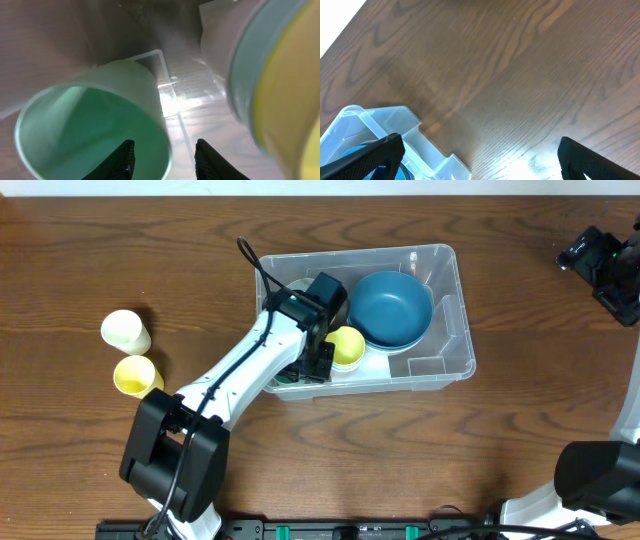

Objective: Pack container
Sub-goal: 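Release the green cup and withdraw the left gripper to the cups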

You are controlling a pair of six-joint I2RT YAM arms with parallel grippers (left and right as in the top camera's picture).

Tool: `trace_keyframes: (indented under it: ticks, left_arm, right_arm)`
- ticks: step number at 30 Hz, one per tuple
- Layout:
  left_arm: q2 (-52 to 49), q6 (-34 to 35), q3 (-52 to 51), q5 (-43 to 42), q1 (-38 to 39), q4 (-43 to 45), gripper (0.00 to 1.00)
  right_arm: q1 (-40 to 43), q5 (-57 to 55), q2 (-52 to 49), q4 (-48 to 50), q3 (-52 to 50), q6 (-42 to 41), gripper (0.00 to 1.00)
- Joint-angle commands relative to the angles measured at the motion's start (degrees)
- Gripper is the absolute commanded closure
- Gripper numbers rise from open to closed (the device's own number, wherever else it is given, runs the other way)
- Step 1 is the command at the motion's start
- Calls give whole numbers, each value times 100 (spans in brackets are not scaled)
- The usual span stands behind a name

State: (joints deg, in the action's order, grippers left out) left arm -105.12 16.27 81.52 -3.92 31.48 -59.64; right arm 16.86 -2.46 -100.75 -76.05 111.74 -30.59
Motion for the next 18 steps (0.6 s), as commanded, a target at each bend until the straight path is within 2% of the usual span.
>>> trace_keyframes:
  ticks: [1, 11, 14, 18]
  left_arm:
    - [160, -142, 472, 52, -188, -144, 60]
    - [549, -535, 2317, 59, -649, -1250, 59]
    - [776, -570, 2739, 345, -800, -1408, 58]
    - [1163, -570, 2835, 1117, -1220, -1335, 44]
  right_arm:
    - [22, -33, 98, -7, 66, -48, 1]
    - [22, -33, 98, -7, 66, -48, 1]
    - [22, -33, 98, -7, 66, -48, 1]
    - [22, -33, 98, -7, 66, -48, 1]
